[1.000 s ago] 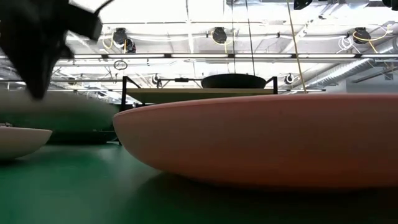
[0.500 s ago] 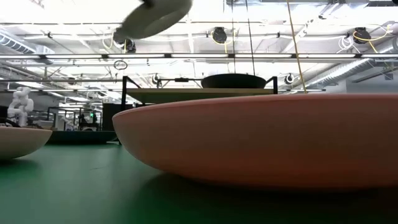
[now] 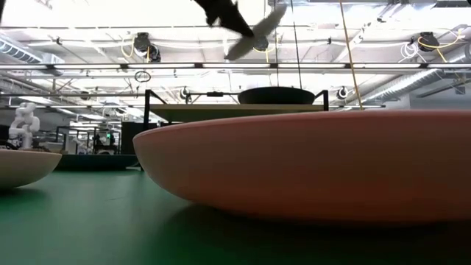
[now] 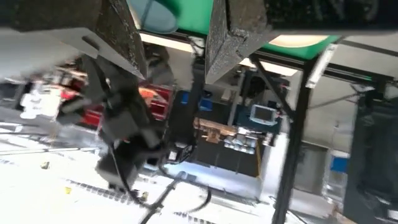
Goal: Place and stack plates onto a shelf
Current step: Stack the left white plate on top of the black plate on the shelf, then stack the top light orange plate on top of the white plate on the shelf
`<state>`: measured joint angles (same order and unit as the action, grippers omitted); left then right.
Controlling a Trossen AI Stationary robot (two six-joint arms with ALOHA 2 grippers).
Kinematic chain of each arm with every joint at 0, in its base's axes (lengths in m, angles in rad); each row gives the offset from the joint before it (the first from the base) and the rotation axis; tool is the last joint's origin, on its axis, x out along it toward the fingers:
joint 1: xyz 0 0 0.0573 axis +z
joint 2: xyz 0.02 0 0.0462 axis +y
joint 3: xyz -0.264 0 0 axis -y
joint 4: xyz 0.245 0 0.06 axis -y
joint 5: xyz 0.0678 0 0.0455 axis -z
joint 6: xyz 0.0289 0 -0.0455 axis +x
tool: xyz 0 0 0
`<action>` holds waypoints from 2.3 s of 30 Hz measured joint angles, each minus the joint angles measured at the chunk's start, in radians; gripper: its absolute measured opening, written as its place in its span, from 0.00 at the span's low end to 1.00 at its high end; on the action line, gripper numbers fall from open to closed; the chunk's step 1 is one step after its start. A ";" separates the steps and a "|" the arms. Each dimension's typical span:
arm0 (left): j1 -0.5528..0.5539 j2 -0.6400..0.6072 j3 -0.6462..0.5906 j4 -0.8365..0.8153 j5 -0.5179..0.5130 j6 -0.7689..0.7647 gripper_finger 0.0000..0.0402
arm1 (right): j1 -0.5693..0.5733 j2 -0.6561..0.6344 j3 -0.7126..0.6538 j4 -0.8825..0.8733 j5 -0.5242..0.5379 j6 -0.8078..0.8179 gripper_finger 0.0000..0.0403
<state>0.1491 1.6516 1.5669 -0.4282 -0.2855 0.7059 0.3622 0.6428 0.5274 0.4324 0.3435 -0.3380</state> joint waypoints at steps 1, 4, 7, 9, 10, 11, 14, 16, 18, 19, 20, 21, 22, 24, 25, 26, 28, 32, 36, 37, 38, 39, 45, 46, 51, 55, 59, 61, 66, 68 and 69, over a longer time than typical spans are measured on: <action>0.014 0.022 0.000 0.024 0.001 0.034 0.04 | 0.000 -0.005 0.000 0.000 0.011 -0.014 0.37; 0.039 0.092 0.025 0.040 0.006 0.109 0.04 | 0.000 -0.017 0.000 0.001 0.055 -0.036 0.37; 0.053 0.156 0.083 -0.017 0.009 0.132 0.04 | 0.000 -0.029 0.000 -0.004 0.079 -0.041 0.37; 0.060 0.193 0.129 -0.067 0.009 0.137 0.04 | 0.000 -0.035 0.000 -0.010 0.079 -0.042 0.37; 0.062 0.208 0.152 -0.093 0.009 0.137 0.04 | 0.000 -0.035 0.000 -0.012 0.079 -0.043 0.37; 0.063 0.223 0.177 -0.126 0.009 0.133 0.04 | 0.000 -0.035 0.000 -0.016 0.079 -0.044 0.37; 0.065 0.264 0.251 -0.234 0.027 0.109 0.04 | 0.000 -0.035 0.000 -0.031 0.078 -0.045 0.37; 0.066 0.288 0.289 -0.283 0.055 0.096 0.04 | 0.000 -0.035 0.000 -0.042 0.077 -0.045 0.37; 0.069 0.310 0.315 -0.306 0.065 0.097 0.04 | 0.000 -0.035 0.000 -0.049 0.077 -0.045 0.37; 0.070 0.322 0.327 -0.316 0.066 0.100 0.04 | 0.000 -0.035 0.000 -0.049 0.076 -0.044 0.37; 0.071 0.332 0.338 -0.320 0.066 0.101 0.04 | 0.000 -0.035 0.000 -0.049 0.076 -0.044 0.37; 0.073 0.338 0.344 -0.317 0.066 0.101 0.04 | 0.000 -0.035 0.000 -0.049 0.076 -0.044 0.37; 0.076 0.341 0.346 -0.316 0.066 0.101 0.04 | 0.000 -0.035 0.000 -0.049 0.076 -0.044 0.37; 0.081 0.341 0.346 -0.319 0.066 0.100 0.04 | 0.000 -0.035 0.000 -0.050 0.076 -0.039 0.37; 0.085 0.341 0.346 -0.317 0.066 0.095 0.05 | 0.000 -0.035 0.000 -0.051 0.076 -0.034 0.37; 0.088 0.341 0.345 -0.317 0.065 0.089 0.05 | 0.000 -0.035 0.000 -0.052 0.076 -0.030 0.37; 0.095 0.341 0.344 -0.319 0.059 0.074 0.09 | 0.000 -0.035 0.000 -0.056 0.076 -0.026 0.37; 0.098 0.340 0.343 -0.317 0.056 0.071 0.20 | 0.000 -0.035 0.000 -0.057 0.076 -0.025 0.37; 0.096 0.340 0.343 -0.316 0.051 0.070 0.28 | 0.000 -0.035 0.000 -0.057 0.075 -0.026 0.37; 0.096 0.338 0.343 -0.316 0.049 0.065 0.29 | 0.000 -0.035 0.000 -0.057 0.075 -0.025 0.37; 0.097 0.331 0.342 -0.320 0.049 0.056 0.29 | 0.000 -0.035 0.000 -0.057 0.075 -0.025 0.37; 0.096 0.324 0.341 -0.326 0.047 0.045 0.30 | 0.000 -0.035 0.000 -0.060 0.075 -0.024 0.37; 0.076 0.213 0.341 -0.348 0.025 -0.082 0.30 | 0.000 -0.020 0.000 -0.095 0.175 0.006 0.37; 0.073 0.191 0.342 -0.343 0.025 -0.128 0.30 | 0.000 -0.010 0.000 -0.103 0.212 0.013 0.37; 0.059 0.071 0.342 -0.445 0.023 -0.287 0.30 | -0.001 0.064 0.000 -0.135 0.258 0.015 0.37; 0.025 -0.011 0.327 -0.493 0.025 -0.394 0.30 | 0.000 0.124 0.000 -0.228 0.256 0.059 0.37; -0.026 -0.102 0.215 -0.437 0.023 -0.425 0.30 | -0.001 0.180 0.000 -0.312 0.259 0.158 0.37; -0.052 -0.157 0.121 -0.372 0.024 -0.455 0.30 | -0.001 0.194 0.001 -0.328 0.258 0.208 0.37; -0.113 -0.311 -0.168 -0.108 0.020 -0.537 0.30 | -0.001 0.218 0.000 -0.437 0.221 0.317 0.37; -0.139 -0.372 -0.302 0.034 0.013 -0.552 0.30 | -0.007 0.228 0.000 -0.435 0.169 0.331 0.37; -0.152 -0.400 -0.366 0.119 0.011 -0.552 0.30 | -0.009 0.234 0.000 -0.436 0.143 0.331 0.37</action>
<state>-0.0031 1.2517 1.2011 -0.3092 -0.2748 0.1535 0.3537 0.8763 0.5278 -0.0035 0.4863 -0.0067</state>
